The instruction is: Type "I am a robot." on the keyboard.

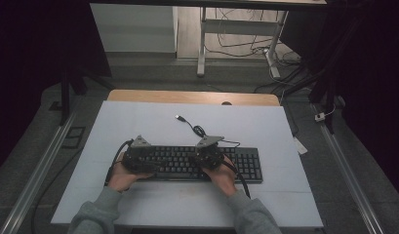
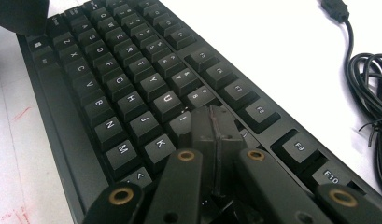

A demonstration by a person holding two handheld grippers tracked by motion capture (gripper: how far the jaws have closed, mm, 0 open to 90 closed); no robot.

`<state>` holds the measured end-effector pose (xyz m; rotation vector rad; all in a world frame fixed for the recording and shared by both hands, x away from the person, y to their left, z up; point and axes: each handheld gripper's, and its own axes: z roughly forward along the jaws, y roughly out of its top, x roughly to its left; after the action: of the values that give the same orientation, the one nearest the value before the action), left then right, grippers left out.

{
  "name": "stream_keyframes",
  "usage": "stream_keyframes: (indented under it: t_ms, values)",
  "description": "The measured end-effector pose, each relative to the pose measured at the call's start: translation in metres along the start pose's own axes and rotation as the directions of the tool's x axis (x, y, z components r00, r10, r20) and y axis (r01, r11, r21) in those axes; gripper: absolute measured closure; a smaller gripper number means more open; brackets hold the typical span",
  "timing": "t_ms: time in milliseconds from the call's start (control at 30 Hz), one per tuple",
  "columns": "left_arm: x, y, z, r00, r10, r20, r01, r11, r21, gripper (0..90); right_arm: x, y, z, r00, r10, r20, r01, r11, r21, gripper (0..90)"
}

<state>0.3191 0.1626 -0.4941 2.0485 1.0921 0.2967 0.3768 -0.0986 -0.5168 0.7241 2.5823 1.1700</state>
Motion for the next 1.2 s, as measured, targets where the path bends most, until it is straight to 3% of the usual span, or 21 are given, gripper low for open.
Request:
stream_keyframes:
  t_ms: [167, 400, 833, 1200]
  values:
    - [0.000, 0.000, 0.000, 1.0000, 0.001, 0.000, -0.001, 1.0000, 0.000, 26.1, 0.000, 0.000, 0.000, 1.0000, -0.003, 0.004, 0.003, 1.000, 0.003, 89.6]
    - [0.001, 0.000, -0.001, 1.0000, -0.002, -0.001, 0.002, 1.0000, -0.004, 26.1, 0.000, 0.002, -0.012, 1.0000, 0.000, 0.001, 0.000, 0.999, -0.052, 89.4]
    - [0.002, 0.000, -0.002, 1.0000, -0.006, 0.004, 0.006, 1.0000, -0.007, 26.1, -0.009, -0.017, -0.044, 0.9994, 0.029, 0.016, -0.028, 0.997, -0.074, 55.1]
    - [0.004, 0.000, -0.003, 0.9995, -0.030, 0.008, 0.030, 0.9994, -0.016, 26.1, -0.016, -0.037, -0.068, 0.9989, 0.037, 0.028, -0.035, 0.997, -0.075, 46.2]
